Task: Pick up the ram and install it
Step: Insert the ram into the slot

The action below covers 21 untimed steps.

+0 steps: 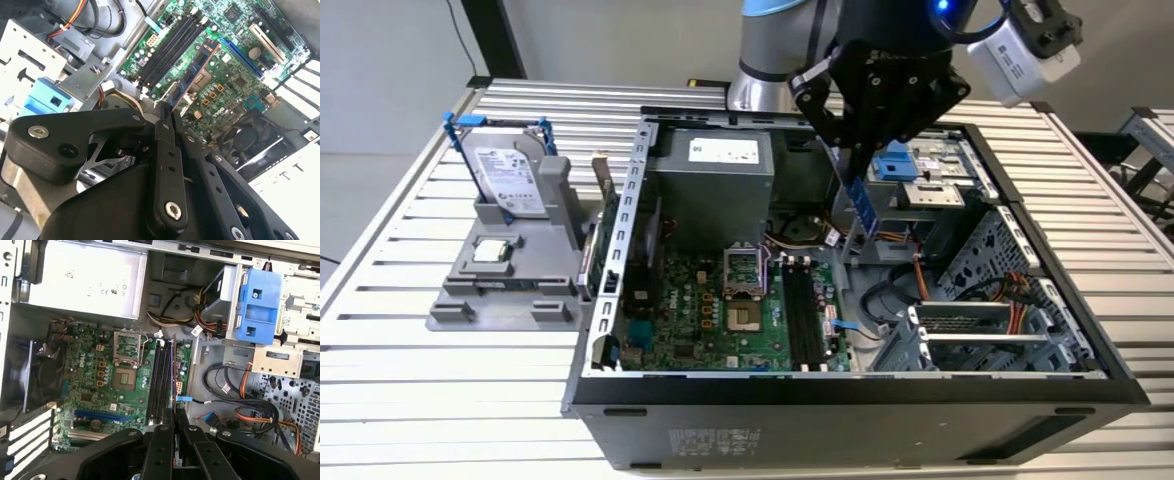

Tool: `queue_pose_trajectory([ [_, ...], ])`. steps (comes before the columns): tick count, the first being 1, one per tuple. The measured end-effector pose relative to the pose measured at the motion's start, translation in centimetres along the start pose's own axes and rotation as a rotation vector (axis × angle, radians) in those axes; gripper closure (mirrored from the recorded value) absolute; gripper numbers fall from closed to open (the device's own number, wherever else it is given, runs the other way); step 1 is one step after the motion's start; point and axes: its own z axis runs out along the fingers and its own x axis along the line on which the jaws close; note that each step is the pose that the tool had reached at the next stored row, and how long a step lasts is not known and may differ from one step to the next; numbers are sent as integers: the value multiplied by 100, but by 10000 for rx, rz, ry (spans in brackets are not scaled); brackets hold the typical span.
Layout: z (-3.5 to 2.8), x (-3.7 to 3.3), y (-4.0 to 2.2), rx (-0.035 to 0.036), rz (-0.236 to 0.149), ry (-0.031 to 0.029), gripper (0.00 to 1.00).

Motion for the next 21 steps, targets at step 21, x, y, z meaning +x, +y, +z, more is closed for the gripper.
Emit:
queue_pose_trajectory([
  [21, 48, 2, -1, 22, 761, -28, 100],
])
